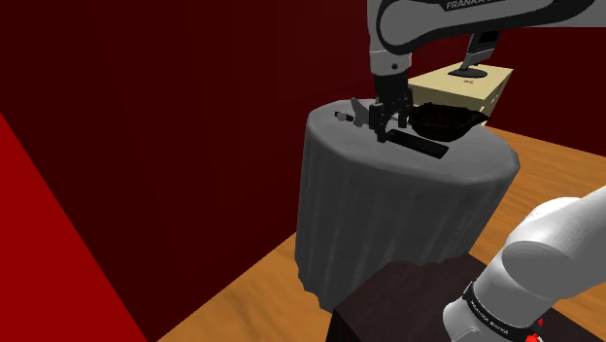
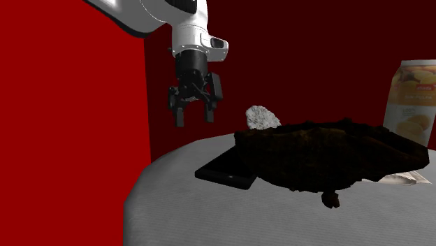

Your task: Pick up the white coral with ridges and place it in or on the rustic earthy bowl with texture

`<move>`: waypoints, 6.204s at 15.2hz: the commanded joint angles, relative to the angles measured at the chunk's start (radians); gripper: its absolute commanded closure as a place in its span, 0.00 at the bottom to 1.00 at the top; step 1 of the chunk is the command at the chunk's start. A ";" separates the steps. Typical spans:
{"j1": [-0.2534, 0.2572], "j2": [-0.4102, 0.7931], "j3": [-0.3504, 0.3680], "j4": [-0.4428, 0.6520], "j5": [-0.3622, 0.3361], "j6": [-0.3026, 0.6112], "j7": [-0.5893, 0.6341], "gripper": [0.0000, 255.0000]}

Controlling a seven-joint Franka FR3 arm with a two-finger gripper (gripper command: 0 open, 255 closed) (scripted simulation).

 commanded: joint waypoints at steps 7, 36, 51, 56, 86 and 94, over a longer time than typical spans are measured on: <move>-0.052 0.281 0.037 0.305 -0.115 0.006 0.175 0.00; -0.076 0.528 0.027 0.559 -0.242 0.019 0.312 1.00; -0.070 0.541 0.029 0.716 -0.247 -0.116 0.265 1.00; -0.064 0.564 0.032 0.813 -0.254 -0.188 0.244 1.00; -0.163 0.276 -0.063 0.707 -0.253 -0.283 -0.005 1.00; -0.136 0.258 -0.065 0.513 -0.120 -0.119 -0.005 0.00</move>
